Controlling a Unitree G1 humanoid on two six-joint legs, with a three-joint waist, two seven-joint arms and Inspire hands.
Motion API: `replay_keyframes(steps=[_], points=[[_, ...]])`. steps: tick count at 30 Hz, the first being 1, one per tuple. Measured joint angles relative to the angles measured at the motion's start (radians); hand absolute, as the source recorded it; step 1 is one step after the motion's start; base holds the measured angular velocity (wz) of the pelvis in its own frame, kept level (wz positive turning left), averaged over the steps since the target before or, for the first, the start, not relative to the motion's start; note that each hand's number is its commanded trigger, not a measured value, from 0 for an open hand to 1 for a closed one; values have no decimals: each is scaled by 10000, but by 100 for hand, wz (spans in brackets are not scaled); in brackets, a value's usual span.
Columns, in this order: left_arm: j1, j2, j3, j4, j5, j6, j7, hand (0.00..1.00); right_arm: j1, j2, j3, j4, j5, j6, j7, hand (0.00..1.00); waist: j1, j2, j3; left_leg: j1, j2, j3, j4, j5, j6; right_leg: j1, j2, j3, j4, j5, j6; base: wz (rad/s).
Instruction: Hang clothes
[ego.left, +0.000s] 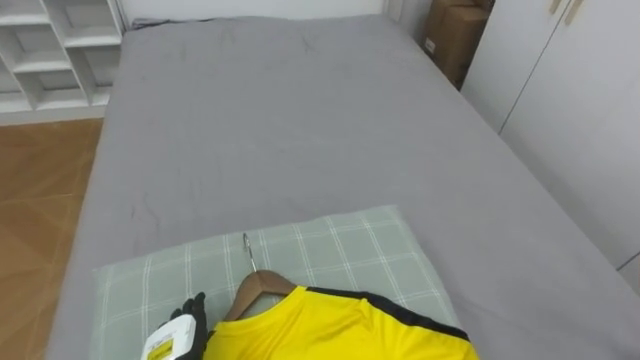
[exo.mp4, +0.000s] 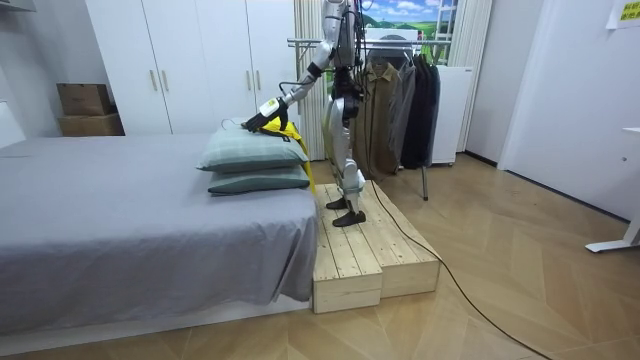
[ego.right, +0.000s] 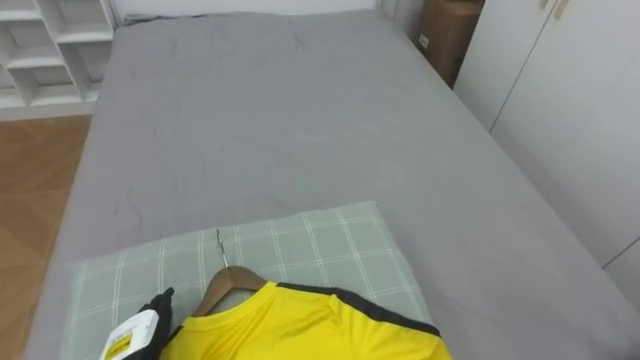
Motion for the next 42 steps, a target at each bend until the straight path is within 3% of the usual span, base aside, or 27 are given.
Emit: replay_keyframes(steps=[5, 15, 29, 36, 42], points=[[-44, 0, 193, 147, -210, 2, -35, 0, -3, 21, 6, -8, 11, 0, 1, 0, 19, -74, -6, 24, 14, 113, -2, 0, 0, -46, 21, 197, 30, 0, 0, -9], [-477, 11, 179, 704, -1147, 3, -52, 0, -121, 22, 310, -162, 724, 9, 93, 0, 47, -109, -18, -375, 44, 119, 114, -2, 1, -493, 30, 149, 218, 0, 0, -1], [-735, 22, 186, 1277, -1166, 47, -11, 0, -734, 35, 334, -124, 930, 2, -241, 0, 55, -67, -20, -547, 206, 284, 155, 48, -63, -723, 175, 211, 210, 148, -123, -3], [-775, 122, 166, 1287, -1170, 203, -31, 0, -744, 31, 413, -99, 1172, 2, -267, 0, 73, -170, 38, -574, 220, 544, 115, 50, -69, -865, 183, 217, 213, 152, -129, -9], [-887, 317, 172, 1286, -1051, 328, -61, 0, -625, 31, 589, -169, 1229, 20, -379, 0, 196, -221, 21, -807, 302, 663, 228, 50, -68, -1093, 216, 224, 203, 302, -159, -8]])
